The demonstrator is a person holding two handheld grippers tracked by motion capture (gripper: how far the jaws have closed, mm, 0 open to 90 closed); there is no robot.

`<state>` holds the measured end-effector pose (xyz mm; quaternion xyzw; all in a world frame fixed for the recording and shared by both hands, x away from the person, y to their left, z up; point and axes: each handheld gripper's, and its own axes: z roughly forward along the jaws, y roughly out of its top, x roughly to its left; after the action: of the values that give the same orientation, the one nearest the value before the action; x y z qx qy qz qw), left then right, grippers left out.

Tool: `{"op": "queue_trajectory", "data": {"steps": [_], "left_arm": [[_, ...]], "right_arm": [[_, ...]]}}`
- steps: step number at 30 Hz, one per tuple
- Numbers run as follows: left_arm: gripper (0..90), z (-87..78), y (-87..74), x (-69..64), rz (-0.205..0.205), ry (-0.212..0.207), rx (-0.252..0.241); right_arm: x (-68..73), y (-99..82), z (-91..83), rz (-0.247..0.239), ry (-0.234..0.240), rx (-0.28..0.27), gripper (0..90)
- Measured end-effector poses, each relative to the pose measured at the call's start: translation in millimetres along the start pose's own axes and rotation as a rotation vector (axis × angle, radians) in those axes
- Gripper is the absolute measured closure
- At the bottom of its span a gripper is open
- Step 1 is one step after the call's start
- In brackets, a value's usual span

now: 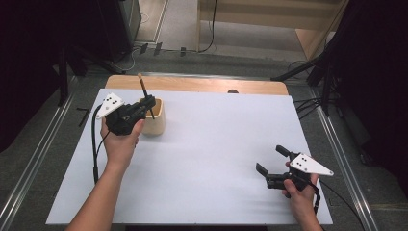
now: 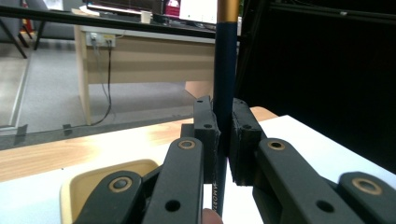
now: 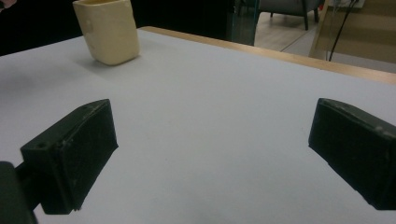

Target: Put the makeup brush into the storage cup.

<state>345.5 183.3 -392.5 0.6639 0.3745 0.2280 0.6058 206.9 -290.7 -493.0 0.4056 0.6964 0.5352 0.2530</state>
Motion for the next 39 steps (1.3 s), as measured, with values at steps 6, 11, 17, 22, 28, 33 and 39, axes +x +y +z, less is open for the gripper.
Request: {"op": "queue_trajectory", "data": {"steps": [6,11,17,22,28,33,39], "left_arm": [[84.1,5.2,-0.2,2.1,0.013,0.039,-0.017],[84.1,9.4,-2.2,3.3,0.021,0.062,-0.024],[84.1,12.0,-3.5,6.4,0.022,0.088,-0.035],[84.1,13.8,-5.8,11.8,0.007,0.113,-0.032],[84.1,16.6,-8.2,15.7,0.009,0.137,-0.035],[84.1,20.4,-11.9,18.1,0.010,0.142,-0.027],[84.1,24.1,-18.5,20.4,0.011,0.152,-0.003]], "right_arm": [[-0.1,-0.1,0.0,0.000,-0.003,-0.004,1.4],[0.5,0.1,-0.1,0.002,-0.002,-0.004,1.4],[0.1,-0.2,0.0,0.001,-0.001,-0.003,1.4],[0.0,-0.2,-0.1,0.001,-0.001,-0.002,1.4],[0.5,-0.2,0.0,0.004,-0.001,0.000,1.4],[0.4,-0.4,0.2,0.003,-0.001,0.002,1.4],[0.4,-0.6,0.1,0.004,-0.001,0.002,1.4]]}}
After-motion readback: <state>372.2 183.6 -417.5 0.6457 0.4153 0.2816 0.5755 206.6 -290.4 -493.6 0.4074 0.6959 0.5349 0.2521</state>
